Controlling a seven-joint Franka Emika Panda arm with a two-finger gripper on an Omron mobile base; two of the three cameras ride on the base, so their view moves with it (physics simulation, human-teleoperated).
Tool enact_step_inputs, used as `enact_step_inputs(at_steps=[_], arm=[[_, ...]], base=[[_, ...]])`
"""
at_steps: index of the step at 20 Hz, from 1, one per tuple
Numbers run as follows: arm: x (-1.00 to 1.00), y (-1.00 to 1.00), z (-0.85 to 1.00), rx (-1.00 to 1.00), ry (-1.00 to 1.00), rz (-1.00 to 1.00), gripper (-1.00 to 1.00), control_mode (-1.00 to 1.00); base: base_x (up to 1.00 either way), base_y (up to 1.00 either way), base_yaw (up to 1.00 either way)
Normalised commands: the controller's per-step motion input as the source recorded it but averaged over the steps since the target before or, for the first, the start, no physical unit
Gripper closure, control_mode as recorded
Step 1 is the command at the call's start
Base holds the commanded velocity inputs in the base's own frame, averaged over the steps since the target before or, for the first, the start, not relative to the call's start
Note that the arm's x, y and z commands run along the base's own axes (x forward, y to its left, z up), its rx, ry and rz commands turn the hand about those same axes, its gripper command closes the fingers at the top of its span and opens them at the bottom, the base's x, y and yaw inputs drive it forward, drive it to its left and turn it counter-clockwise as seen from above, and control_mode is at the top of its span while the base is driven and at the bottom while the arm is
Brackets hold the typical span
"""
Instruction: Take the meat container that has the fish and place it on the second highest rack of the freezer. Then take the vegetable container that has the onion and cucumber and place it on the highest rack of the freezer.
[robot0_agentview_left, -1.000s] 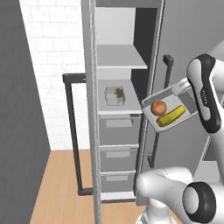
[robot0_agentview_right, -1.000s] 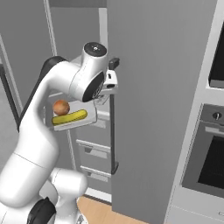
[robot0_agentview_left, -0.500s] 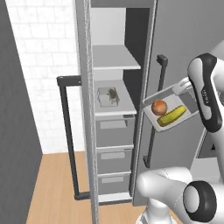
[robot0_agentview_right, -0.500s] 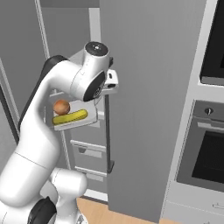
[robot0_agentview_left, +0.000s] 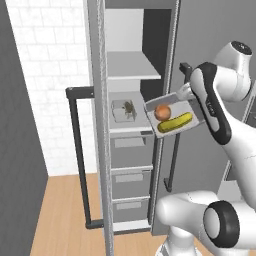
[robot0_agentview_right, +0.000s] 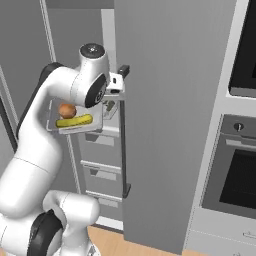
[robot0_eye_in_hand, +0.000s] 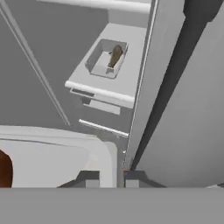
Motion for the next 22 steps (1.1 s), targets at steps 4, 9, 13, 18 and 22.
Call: enact_step_inputs(at_steps=[4, 9, 13, 18, 22], arm=[[0.51, 0.11, 0.02, 0.22, 0.02, -0.6, 1.0, -1.0], [0.07, 0.13, 0.26, 0.4, 0.0, -0.62, 1.0, -1.0], [0.0, 0.33, 0.5, 0.49, -0.02, -0.52, 1.0, -1.0], [0.46, 0.34, 0.46, 0.37, 0.02, -0.38, 1.0, -1.0], [1.0, 0.08, 0.14, 0.14, 0.24, -0.15, 1.0, -1.0]], base=[[0.0, 0.0, 0.0], [0.0, 0.0, 0.0], [0.0, 0.0, 0.0], [0.0, 0.0, 0.0], [0.0, 0.0, 0.0]])
